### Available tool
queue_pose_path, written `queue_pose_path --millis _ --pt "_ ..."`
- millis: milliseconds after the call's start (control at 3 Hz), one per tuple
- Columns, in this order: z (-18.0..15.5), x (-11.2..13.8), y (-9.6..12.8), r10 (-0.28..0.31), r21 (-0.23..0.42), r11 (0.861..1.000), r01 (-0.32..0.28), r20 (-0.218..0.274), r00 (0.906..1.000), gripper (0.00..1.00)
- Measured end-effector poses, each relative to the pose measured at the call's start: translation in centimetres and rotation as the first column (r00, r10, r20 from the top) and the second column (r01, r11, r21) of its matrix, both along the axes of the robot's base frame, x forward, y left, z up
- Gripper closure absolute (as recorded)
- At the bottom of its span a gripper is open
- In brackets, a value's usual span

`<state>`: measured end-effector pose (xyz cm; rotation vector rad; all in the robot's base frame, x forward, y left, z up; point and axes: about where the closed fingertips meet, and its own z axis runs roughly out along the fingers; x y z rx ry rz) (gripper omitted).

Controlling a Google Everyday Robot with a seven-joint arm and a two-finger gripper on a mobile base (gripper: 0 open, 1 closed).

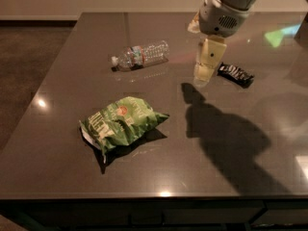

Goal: Place water bottle upright

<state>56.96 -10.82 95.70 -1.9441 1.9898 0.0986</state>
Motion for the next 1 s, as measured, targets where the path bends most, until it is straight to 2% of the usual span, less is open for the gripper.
queue_pose_path --millis 333,667,1000 --pt "-0.8 3.6 2.5 0.041 -0.005 0.999 -0.041 0.021 0.9989 0.0" --pt "-2.6 7.4 5.1 0.105 -0.05 0.993 -0.102 0.061 0.9926 0.0" --pt "-3.6 9.6 6.7 0.154 -0.091 0.985 -0.146 0.081 0.9847 0.0"
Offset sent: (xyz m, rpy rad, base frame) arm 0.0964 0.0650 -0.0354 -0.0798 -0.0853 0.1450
